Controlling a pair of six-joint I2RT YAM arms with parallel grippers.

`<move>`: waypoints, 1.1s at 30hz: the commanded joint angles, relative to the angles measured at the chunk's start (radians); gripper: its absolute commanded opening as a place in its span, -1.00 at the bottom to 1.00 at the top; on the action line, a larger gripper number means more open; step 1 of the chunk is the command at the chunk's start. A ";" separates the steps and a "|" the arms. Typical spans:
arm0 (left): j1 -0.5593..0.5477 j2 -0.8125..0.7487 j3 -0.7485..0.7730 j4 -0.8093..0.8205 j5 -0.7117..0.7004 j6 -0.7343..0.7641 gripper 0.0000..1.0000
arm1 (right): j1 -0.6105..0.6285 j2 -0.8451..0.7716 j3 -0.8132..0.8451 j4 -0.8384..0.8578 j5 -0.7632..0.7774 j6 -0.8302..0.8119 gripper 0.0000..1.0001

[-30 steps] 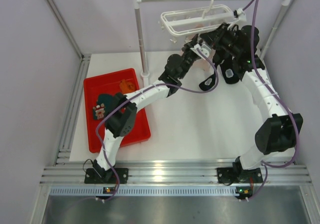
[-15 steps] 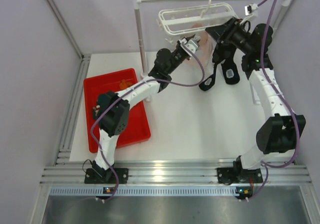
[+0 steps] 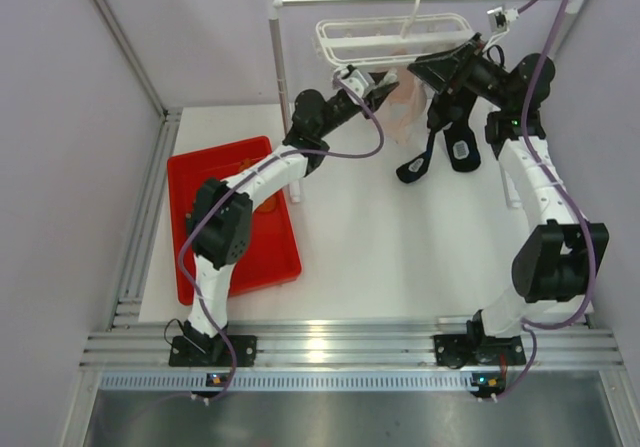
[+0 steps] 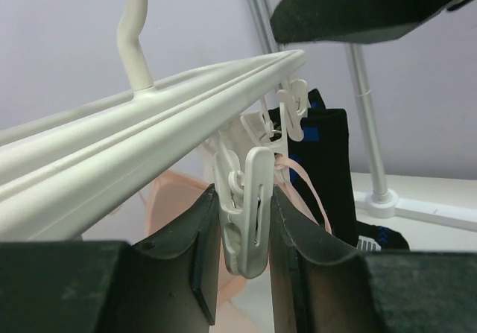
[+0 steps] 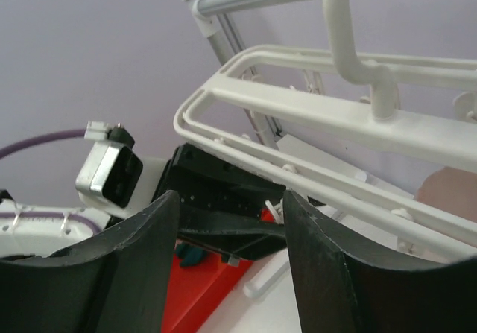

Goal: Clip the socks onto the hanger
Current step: Open the clamp at the hanger.

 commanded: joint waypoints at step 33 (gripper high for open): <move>0.033 -0.005 0.093 0.050 0.378 -0.234 -1.00 | 0.089 0.068 -0.052 0.257 -0.035 -0.106 0.29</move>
